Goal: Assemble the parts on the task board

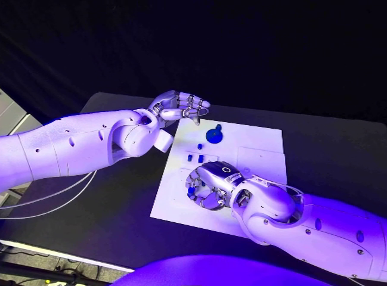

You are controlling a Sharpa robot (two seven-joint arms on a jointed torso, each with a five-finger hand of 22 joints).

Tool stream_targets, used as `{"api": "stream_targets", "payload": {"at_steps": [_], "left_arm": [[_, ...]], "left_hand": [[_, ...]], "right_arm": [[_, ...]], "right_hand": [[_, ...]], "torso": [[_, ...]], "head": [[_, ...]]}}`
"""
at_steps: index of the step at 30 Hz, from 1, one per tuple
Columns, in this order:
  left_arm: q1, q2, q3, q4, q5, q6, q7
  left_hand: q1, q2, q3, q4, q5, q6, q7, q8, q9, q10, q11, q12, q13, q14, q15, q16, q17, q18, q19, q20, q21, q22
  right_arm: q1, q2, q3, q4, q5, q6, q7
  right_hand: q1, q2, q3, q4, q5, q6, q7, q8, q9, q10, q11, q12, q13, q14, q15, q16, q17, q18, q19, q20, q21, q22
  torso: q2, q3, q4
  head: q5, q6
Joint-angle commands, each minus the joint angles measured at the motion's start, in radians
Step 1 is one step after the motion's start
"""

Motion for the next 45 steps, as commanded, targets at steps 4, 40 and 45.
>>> {"api": "stream_targets", "payload": {"at_steps": [4, 40, 45], "left_arm": [[0.001, 0.000, 0.001, 0.003, 0.006, 0.019, 0.002], [0.000, -0.007, -0.010, -0.001, 0.012, 0.018, 0.000], [-0.001, -0.009, -0.012, 0.007, 0.013, 0.018, 0.001]], "left_hand": [[-0.002, 0.007, -0.004, -0.002, 0.001, -0.001, -0.002, 0.004, -0.001, -0.006, 0.001, 0.007, -0.002, 0.001, 0.001, -0.004, -0.001, 0.012, -0.001, 0.007, -0.007, -0.001], [-0.002, 0.007, -0.004, -0.002, 0.001, -0.001, -0.002, 0.004, -0.001, -0.006, 0.001, 0.007, -0.002, 0.001, 0.001, -0.004, -0.001, 0.012, -0.001, 0.007, -0.007, -0.001], [-0.002, 0.007, -0.004, -0.002, 0.001, -0.001, -0.002, 0.006, -0.002, -0.007, 0.001, 0.007, -0.003, 0.001, 0.001, -0.004, -0.002, 0.012, -0.001, 0.007, -0.008, -0.001]], "right_arm": [[-0.002, -0.002, 0.000, 0.002, -0.015, -0.016, -0.003], [0.103, -0.503, 0.029, 0.213, 0.598, -0.141, 0.173], [0.102, -0.579, 0.024, 0.225, 0.570, -0.078, 0.058]], "right_hand": [[0.005, -0.007, -0.008, -0.001, -0.002, -0.016, -0.001, -0.011, -0.003, -0.009, 0.001, -0.006, 0.002, 0.039, 0.006, 0.000, 0.000, -0.003, 0.044, 0.007, -0.005, 0.191], [0.226, 0.085, -0.447, 0.206, 0.023, 0.041, 0.003, -0.015, -0.011, 0.036, -0.021, 0.299, 0.108, 0.051, -0.010, 0.044, 0.057, -0.013, 0.067, -0.003, 0.045, 0.214], [0.079, 0.082, -0.510, 0.206, 0.065, 0.053, -0.033, 0.054, 0.043, 0.138, -0.051, 0.835, 0.705, 0.063, -0.034, 0.067, 0.106, -0.031, 0.088, -0.028, 0.143, 0.243]], "torso": [[0.000, 0.0006, -0.0007], [-0.012, 0.0040, -0.0210], [-0.011, 0.0049, -0.0245]], "head": [[-0.001, 0.002], [-0.116, 0.030], [-0.150, 0.026]]}}
